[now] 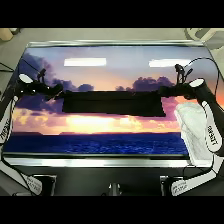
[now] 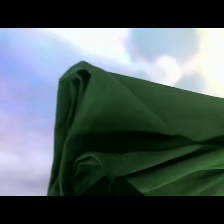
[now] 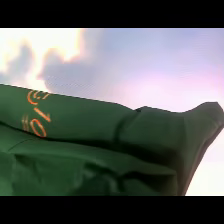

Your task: Fold the shirts.

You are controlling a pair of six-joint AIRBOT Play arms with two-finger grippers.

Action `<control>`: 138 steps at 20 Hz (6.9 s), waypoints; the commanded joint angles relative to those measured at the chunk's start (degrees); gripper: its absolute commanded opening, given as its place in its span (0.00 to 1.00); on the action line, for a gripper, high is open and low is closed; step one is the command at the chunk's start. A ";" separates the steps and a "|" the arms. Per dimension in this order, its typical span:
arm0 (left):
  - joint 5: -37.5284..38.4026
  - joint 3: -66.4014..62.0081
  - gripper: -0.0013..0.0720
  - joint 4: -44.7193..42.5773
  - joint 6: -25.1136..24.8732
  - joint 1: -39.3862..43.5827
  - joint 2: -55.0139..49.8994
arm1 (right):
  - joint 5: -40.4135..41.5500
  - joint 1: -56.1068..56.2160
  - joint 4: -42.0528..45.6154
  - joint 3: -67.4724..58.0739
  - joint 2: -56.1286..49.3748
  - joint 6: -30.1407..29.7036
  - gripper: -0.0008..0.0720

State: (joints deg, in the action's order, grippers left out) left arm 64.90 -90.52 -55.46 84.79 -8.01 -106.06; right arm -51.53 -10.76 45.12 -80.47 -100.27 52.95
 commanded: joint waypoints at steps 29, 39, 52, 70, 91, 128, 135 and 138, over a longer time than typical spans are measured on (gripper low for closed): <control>0.87 -2.75 0.11 -0.42 0.70 17.22 13.57 | -16.00 1.33 -13.66 -2.45 -4.39 -1.25 0.04; -10.51 -3.19 0.05 30.77 -4.31 36.76 -9.20 | -30.34 3.13 -13.57 -2.45 18.34 2.27 0.04; -11.26 -3.17 0.05 20.06 -6.86 25.03 2.29 | -23.52 9.84 -4.09 -2.45 18.29 8.55 0.04; 0.26 -3.13 0.05 9.09 -12.02 9.99 30.36 | -18.14 18.97 -7.52 -7.19 -0.63 5.75 0.97; 0.31 -3.13 0.05 8.90 -11.10 10.01 30.42 | -20.76 11.41 -8.94 -8.24 4.13 5.03 0.03; -1.27 -2.99 0.05 8.85 -11.56 11.67 30.34 | -46.60 -44.33 35.56 15.78 30.51 12.33 0.57; -1.05 -8.11 0.05 7.98 -11.30 12.20 31.50 | -32.09 -44.30 35.56 -8.24 30.62 3.69 0.87; -2.73 -11.17 0.05 -14.49 -4.09 15.21 31.06 | -20.15 -41.11 25.62 -20.44 30.67 0.81 0.86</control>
State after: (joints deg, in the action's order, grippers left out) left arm 63.40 -99.11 -53.25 75.44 5.26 -74.81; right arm -83.48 -54.15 77.95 -90.17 -69.67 57.23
